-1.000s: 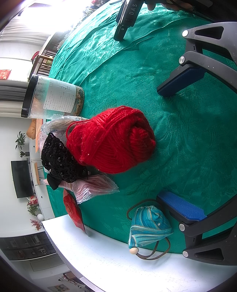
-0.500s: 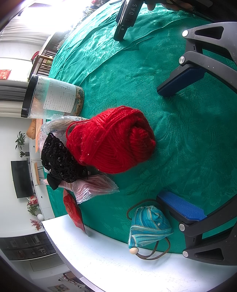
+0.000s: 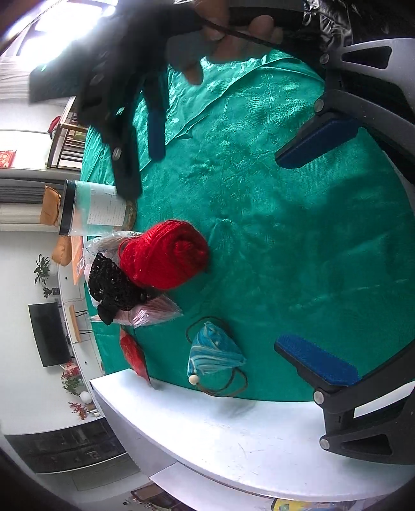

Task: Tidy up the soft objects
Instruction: 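Grasp and lift the red yarn with the right tool while the left tool grasps the teal mask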

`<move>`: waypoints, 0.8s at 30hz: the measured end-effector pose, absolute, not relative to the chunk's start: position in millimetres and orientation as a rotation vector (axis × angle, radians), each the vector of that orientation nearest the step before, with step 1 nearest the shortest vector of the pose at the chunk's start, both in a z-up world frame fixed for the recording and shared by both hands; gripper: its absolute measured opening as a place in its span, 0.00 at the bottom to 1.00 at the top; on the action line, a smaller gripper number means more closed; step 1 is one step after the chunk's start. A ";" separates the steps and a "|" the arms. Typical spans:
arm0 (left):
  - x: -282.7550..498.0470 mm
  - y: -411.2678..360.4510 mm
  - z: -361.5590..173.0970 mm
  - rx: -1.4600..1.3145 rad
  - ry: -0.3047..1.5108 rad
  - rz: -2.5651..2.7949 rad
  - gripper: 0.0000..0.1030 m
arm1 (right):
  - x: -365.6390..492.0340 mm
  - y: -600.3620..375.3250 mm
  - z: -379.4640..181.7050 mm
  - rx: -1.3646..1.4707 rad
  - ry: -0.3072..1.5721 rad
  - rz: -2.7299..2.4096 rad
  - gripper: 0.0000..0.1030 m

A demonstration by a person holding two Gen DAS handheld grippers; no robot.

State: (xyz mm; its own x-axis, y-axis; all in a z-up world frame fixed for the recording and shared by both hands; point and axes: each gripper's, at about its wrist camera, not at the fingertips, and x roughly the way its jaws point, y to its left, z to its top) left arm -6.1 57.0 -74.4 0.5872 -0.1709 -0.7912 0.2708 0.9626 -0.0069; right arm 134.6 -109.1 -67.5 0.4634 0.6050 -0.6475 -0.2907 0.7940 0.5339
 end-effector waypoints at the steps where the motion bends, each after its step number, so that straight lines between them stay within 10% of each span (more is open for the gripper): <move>1: -6.6 58.7 -74.2 0.109 0.912 -0.254 1.00 | 143.5 -88.7 -66.4 0.370 0.969 0.617 0.88; 8: -13.6 68.6 -76.6 0.066 0.930 -0.224 1.00 | 195.3 -9.8 -89.1 0.288 1.133 0.622 0.83; 9: -13.5 69.1 -77.4 0.070 0.932 -0.221 1.00 | 192.8 -12.8 -93.8 0.296 1.148 0.627 0.54; 10: -12.0 69.6 -78.7 0.073 0.937 -0.219 1.00 | 188.0 -19.5 -97.4 0.312 1.164 0.638 0.46; 24: 67.3 84.7 -89.6 0.004 0.893 0.099 0.99 | 119.4 -206.8 -54.9 0.350 0.878 0.304 0.46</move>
